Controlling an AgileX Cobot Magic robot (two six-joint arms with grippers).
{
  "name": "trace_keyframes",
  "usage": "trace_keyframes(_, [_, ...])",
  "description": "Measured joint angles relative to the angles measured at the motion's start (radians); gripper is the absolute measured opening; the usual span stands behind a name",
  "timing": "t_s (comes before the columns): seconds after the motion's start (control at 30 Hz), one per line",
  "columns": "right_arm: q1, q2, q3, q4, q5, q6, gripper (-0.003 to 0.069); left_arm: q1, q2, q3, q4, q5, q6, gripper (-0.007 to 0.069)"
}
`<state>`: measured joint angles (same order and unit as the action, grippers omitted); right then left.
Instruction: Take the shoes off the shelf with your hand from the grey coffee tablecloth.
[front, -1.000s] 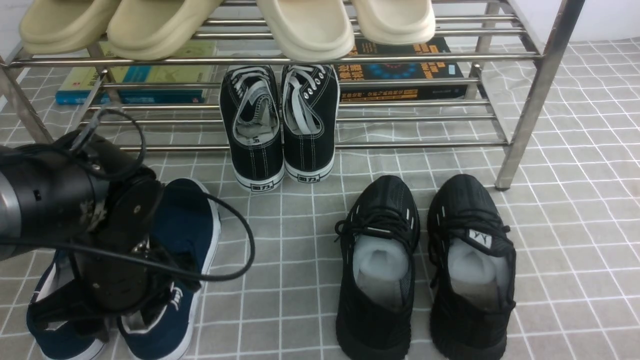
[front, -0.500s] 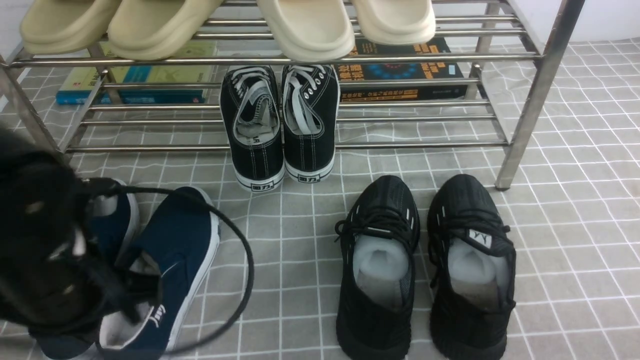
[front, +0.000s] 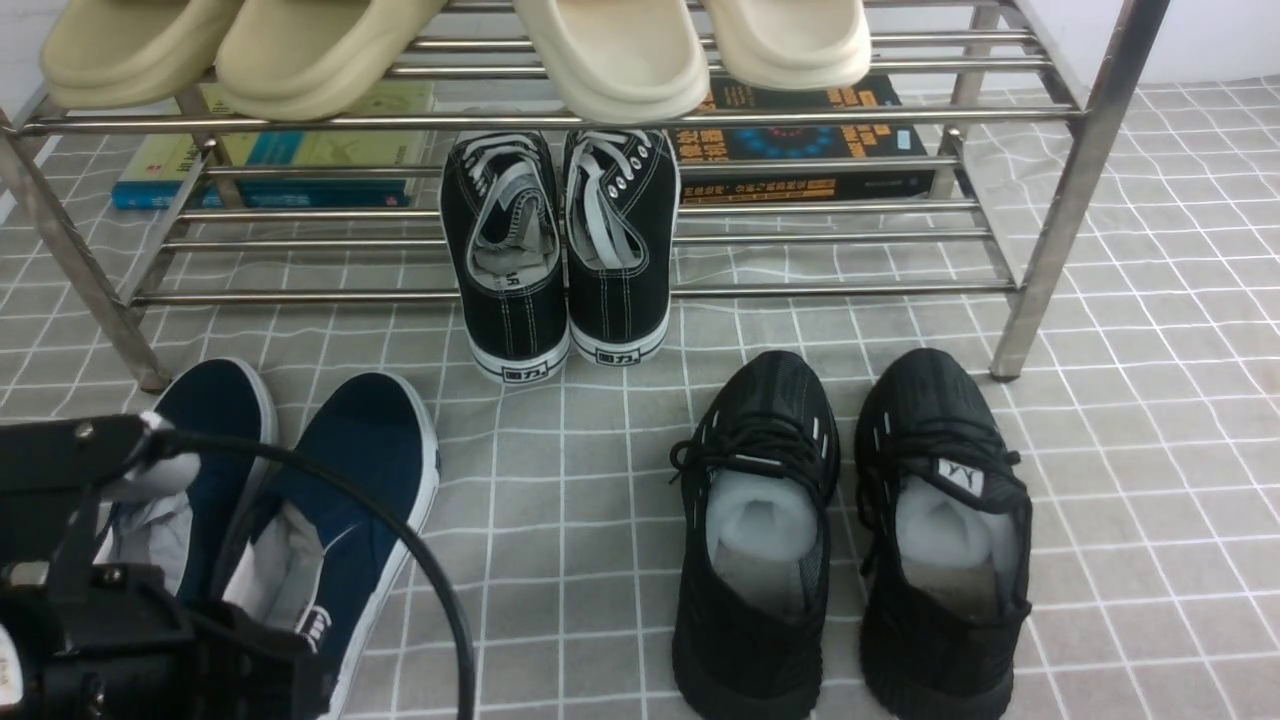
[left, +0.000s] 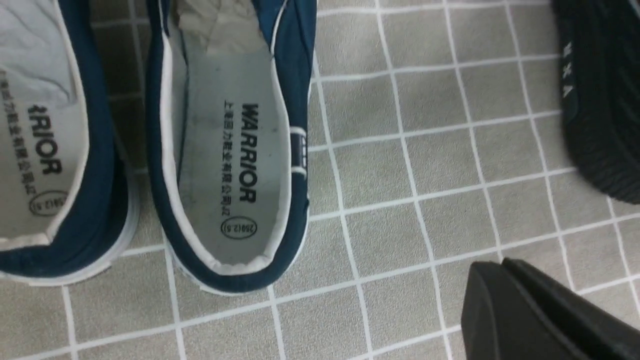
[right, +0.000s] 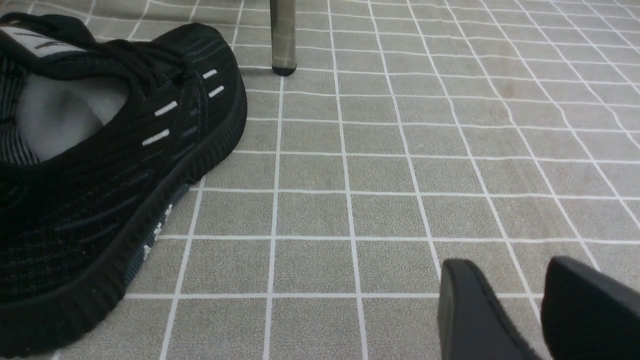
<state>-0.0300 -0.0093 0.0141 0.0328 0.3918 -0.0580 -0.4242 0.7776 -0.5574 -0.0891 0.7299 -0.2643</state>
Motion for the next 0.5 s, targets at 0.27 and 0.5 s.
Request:
trace_keyframes(0.27, [0.0, 0.0, 0.0, 0.0, 0.0, 0.0, 0.0239, 0.0, 0.0, 0.0, 0.047, -0.012, 0.0, 0.0016])
trace_keyframes(0.5, [0.0, 0.0, 0.0, 0.0, 0.0, 0.0, 0.0239, 0.0, -0.003, 0.025, 0.089, -0.146, 0.0, 0.0022])
